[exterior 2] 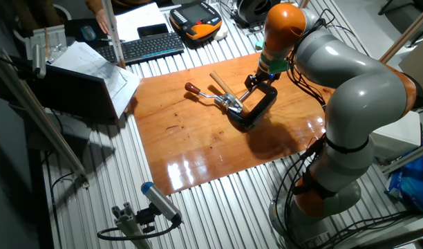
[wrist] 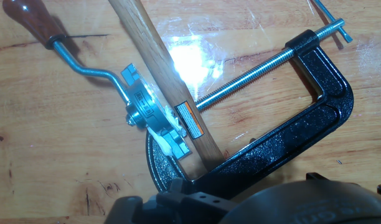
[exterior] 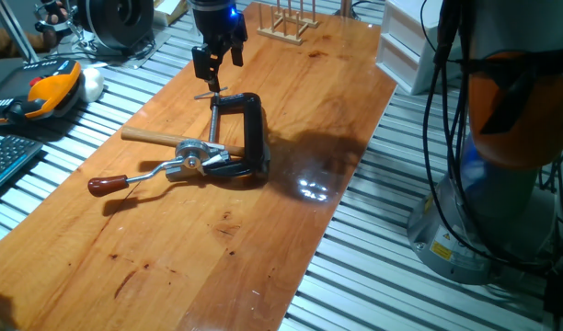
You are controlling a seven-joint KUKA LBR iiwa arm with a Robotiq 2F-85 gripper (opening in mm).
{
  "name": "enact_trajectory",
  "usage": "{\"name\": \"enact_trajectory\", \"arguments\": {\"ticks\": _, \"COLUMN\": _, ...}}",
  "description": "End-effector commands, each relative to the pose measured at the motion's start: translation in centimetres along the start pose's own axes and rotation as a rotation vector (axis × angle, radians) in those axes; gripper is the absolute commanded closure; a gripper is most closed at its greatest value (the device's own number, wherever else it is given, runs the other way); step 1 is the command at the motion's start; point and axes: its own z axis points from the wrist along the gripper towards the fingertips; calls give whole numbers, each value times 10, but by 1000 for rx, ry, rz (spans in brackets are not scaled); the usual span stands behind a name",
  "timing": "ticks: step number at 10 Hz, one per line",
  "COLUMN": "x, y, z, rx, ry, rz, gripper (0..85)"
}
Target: Pull up the lever
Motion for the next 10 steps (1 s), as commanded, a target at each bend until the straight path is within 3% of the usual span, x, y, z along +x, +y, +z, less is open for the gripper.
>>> {"name": "enact_trajectory", "arguments": {"ticks": 1, "x": 0, "y": 0, "z": 0, "rx": -24, "ry": 230, "rz": -320, "gripper": 850}}
{"name": "enact_trajectory", "arguments": {"ticks": 8, "x": 0, "y": 0, "z": 0, "rx": -23, "ry": 226, "rz": -320, "gripper": 850}}
{"name": "enact_trajectory", "arguments": {"ticks": 10, "x": 3, "y": 0, "z": -1, "rx": -25, "ry": 199, "rz": -343, "gripper": 850}}
